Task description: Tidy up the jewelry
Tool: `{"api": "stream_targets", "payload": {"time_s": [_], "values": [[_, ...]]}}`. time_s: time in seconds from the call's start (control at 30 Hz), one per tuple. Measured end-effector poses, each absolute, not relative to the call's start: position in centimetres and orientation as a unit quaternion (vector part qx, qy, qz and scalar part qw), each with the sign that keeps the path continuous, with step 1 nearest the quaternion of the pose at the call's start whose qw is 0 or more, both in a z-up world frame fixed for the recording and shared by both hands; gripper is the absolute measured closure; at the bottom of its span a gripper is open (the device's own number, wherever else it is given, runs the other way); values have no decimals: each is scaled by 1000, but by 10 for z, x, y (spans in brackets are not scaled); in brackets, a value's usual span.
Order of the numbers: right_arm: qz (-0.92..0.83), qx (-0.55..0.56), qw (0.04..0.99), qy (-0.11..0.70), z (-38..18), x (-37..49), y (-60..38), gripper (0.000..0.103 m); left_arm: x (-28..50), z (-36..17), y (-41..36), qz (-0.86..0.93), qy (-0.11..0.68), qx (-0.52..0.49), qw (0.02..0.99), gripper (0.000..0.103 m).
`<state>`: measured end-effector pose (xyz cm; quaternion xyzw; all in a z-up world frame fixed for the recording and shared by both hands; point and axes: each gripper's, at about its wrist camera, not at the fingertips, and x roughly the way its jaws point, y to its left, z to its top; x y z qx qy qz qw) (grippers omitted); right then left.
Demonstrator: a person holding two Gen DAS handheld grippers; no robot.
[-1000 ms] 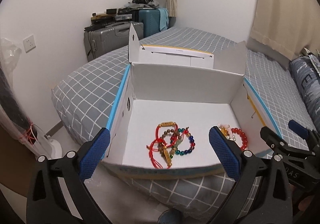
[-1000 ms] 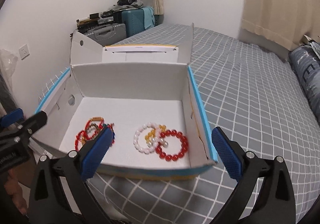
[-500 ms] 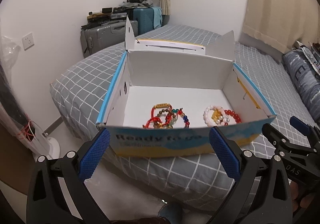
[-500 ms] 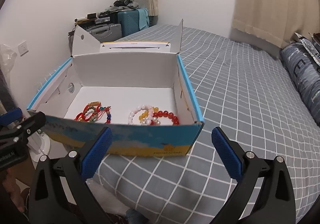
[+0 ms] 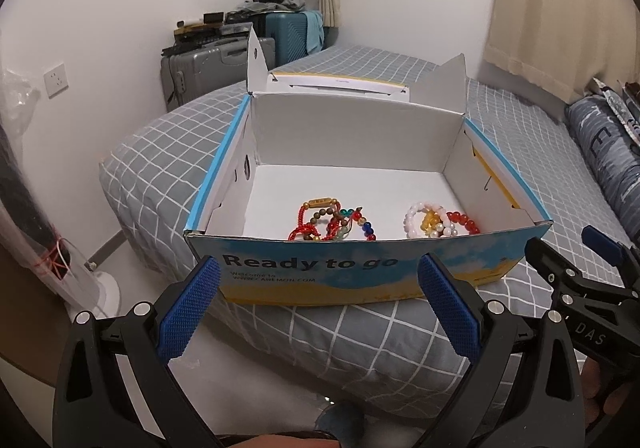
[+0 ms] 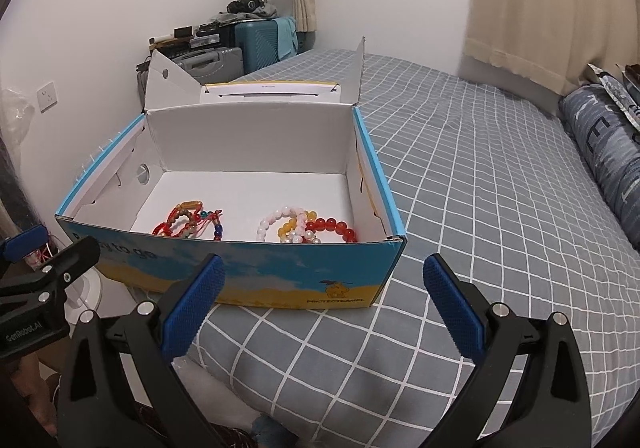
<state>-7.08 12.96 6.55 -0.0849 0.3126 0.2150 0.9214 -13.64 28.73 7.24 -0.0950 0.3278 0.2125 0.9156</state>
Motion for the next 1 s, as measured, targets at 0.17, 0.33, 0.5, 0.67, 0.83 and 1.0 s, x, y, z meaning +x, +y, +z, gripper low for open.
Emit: {"api": "stream_targets", "payload": {"time_s": [0.17, 0.33, 0.5, 0.67, 0.83, 1.0], "values": [[214, -85, 921, 313, 65, -69, 128, 8, -136, 73, 284, 211, 327, -91, 917, 6], [215, -86, 921, 314, 64, -68, 128, 8, -136, 73, 282, 210, 328, -87, 917, 6], [215, -86, 920, 315, 63, -68, 128, 8, -135, 73, 282, 208, 328, -88, 917, 6], [215, -87, 920, 316, 63, -68, 128, 8, -135, 72, 281, 207, 331, -85, 917, 6], [214, -87, 920, 317, 62, -68, 128, 8, -135, 72, 279, 207, 330, -83, 917, 6], [214, -87, 920, 317, 62, -67, 127, 8, -135, 72, 278, 207, 331, -81, 917, 6]]}}
